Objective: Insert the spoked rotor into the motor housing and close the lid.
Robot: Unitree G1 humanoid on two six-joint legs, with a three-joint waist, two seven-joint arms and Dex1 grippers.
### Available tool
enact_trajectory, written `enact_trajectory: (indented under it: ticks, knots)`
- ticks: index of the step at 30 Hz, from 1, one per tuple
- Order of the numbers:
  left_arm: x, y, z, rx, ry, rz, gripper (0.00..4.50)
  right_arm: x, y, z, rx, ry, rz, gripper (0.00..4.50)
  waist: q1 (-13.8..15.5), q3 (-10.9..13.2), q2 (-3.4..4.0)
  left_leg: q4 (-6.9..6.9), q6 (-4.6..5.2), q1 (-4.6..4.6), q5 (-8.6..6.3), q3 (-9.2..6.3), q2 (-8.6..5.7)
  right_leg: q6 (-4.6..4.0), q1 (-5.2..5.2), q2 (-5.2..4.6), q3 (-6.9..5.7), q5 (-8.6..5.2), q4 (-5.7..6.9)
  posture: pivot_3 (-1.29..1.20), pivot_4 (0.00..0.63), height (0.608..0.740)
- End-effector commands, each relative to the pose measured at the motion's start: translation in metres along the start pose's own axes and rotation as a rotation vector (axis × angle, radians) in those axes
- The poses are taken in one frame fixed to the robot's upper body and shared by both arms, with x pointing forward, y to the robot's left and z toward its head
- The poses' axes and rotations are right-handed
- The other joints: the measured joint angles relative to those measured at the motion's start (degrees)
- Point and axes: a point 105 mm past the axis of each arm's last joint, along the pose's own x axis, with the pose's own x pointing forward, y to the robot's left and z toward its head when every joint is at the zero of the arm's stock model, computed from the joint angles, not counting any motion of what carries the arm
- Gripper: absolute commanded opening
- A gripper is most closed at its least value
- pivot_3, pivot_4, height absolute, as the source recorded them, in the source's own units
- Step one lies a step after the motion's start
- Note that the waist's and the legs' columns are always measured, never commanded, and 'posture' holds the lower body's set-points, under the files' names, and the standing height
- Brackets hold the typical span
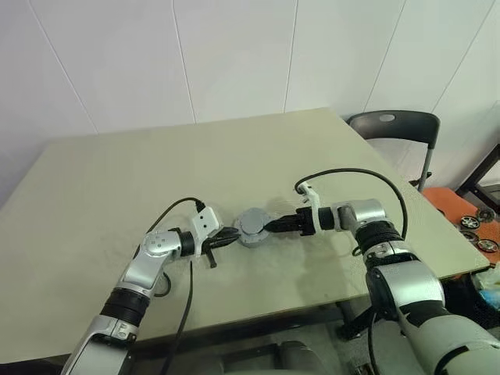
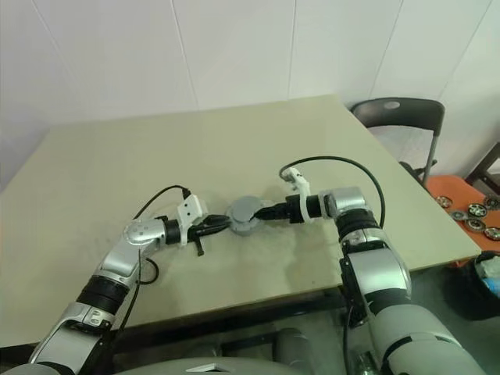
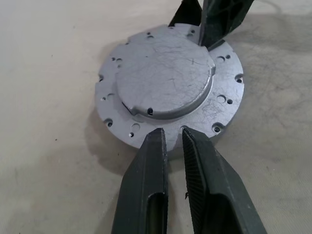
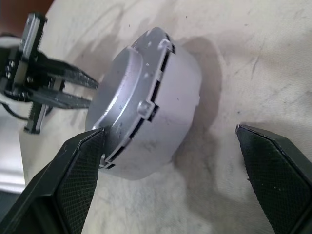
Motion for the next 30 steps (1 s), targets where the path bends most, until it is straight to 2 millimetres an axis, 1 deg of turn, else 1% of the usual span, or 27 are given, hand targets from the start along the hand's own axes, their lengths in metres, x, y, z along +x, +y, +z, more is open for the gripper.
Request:
enact_trajectory:
  ticks: [1,6,16,18,20,24,26,30]
  knots:
    - [0.005,-0.004,-0.004,0.004,0.029,-0.021,0.64,0.022,0.014,0.001,0.019,0.000,0.051,4.49,-0.35,-0.01,0.01,0.00,0.00,0.02,0.00,0.00,0.00,0.00,0.00,0.04,0.00,0.00,0.02,0.00,0.000,0.740]
    - [0.005,-0.002,-0.004,0.007,0.029,-0.017,0.64,0.030,0.018,0.006,0.044,-0.029,0.051,4.49,-1.16,-0.02,0.01,0.01,0.00,0.13,0.01,-0.02,0.00,0.01,0.00,0.06,-0.01,0.01,0.19,0.00,0.000,0.740]
    - [0.004,0.000,-0.004,0.013,0.032,-0.012,0.64,0.038,0.016,0.002,0.046,-0.040,0.025,4.49,-1.24,-0.02,-0.01,-0.03,0.00,0.51,0.01,-0.02,0.00,0.00,0.02,0.08,0.00,-0.01,0.49,0.00,0.000,0.740]
    - [0.004,-0.001,-0.004,0.013,0.031,-0.013,0.64,0.038,0.017,0.002,0.053,-0.047,0.039,4.10,-1.24,-0.02,-0.01,-0.04,0.00,0.57,0.01,-0.02,0.00,0.00,0.03,0.12,0.00,-0.01,0.50,0.00,0.000,0.740]
    - [0.004,0.000,-0.004,0.014,0.033,-0.013,0.64,0.039,0.021,0.002,0.037,-0.055,0.066,3.58,-1.25,-0.02,-0.02,-0.05,0.00,0.64,0.01,-0.02,0.00,0.00,0.06,0.13,0.00,-0.01,0.50,0.00,0.000,0.740]
    - [0.005,0.000,-0.004,0.015,0.033,-0.015,0.64,0.038,0.022,0.000,0.030,-0.044,0.077,2.17,-1.30,-0.02,-0.02,-0.05,0.00,0.75,0.01,-0.02,0.01,0.00,0.14,0.12,0.00,-0.02,0.50,0.00,0.000,0.740]
    - [0.005,0.000,-0.004,0.015,0.033,-0.016,0.64,0.038,0.016,0.000,0.029,-0.047,0.033,1.62,-1.23,-0.03,0.00,-0.06,0.00,0.76,0.01,-0.01,0.01,0.00,0.14,0.11,0.00,-0.02,0.50,0.00,0.000,0.740]
    - [0.006,0.000,-0.004,0.016,0.032,-0.017,0.64,0.037,0.010,0.000,0.042,-0.067,-0.003,1.59,-1.08,-0.03,-0.02,-0.05,0.00,0.84,0.00,-0.05,0.00,-0.02,0.31,0.11,-0.01,-0.03,0.47,0.00,0.000,0.740]
